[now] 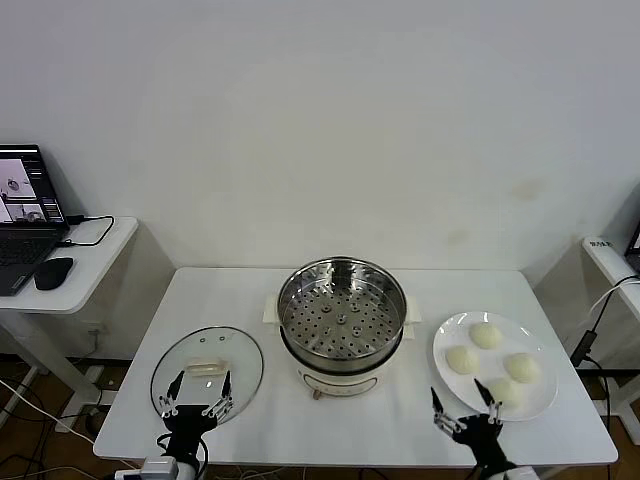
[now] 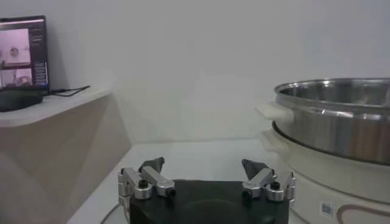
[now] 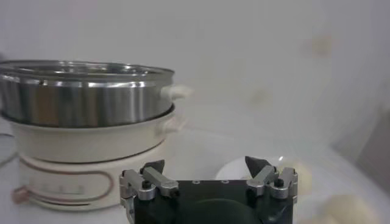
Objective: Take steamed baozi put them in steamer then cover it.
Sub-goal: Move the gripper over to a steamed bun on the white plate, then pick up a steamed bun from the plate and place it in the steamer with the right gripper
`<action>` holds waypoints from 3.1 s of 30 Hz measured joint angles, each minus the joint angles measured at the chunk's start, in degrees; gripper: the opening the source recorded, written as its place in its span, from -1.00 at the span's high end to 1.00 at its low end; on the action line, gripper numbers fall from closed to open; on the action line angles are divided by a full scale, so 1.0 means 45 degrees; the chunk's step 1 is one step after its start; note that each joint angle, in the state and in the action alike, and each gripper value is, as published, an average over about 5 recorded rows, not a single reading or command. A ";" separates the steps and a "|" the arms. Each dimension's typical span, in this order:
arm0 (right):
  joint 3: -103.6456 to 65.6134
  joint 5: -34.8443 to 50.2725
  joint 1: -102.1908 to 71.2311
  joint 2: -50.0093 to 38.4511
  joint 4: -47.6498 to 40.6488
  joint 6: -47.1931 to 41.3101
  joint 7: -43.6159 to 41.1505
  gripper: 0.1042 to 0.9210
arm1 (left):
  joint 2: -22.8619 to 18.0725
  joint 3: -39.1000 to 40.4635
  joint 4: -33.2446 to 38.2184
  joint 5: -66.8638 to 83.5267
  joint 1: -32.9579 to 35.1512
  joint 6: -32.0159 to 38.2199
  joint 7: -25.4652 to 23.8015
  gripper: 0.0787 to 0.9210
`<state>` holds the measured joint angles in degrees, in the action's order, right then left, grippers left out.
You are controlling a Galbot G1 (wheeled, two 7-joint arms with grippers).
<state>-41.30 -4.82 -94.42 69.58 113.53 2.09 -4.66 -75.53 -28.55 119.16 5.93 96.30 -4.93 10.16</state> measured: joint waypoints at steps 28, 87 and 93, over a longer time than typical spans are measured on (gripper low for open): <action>0.6500 -0.2390 1.0639 -0.8579 -0.5994 -0.1235 -0.7662 -0.76 | 0.0133 -0.0616 0.0319 -0.0756 -0.0059 -0.0492 -0.0208 -0.77; 1.6023 -0.2553 1.8890 -0.6398 -1.2760 -0.1052 -1.1727 0.05 | 0.0377 -0.1159 0.0108 -0.0650 -0.0325 -0.0591 -0.0198 -0.77; 1.6579 -0.1916 1.9437 -0.6968 -1.1954 -0.1168 -1.1748 0.05 | 0.0469 -0.1189 0.0074 -0.0561 -0.0339 -0.0591 -0.0195 -0.77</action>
<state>33.31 -13.44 -6.95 38.22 59.74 -3.16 -57.53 -73.42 -33.90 119.49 3.41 94.78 -7.59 9.28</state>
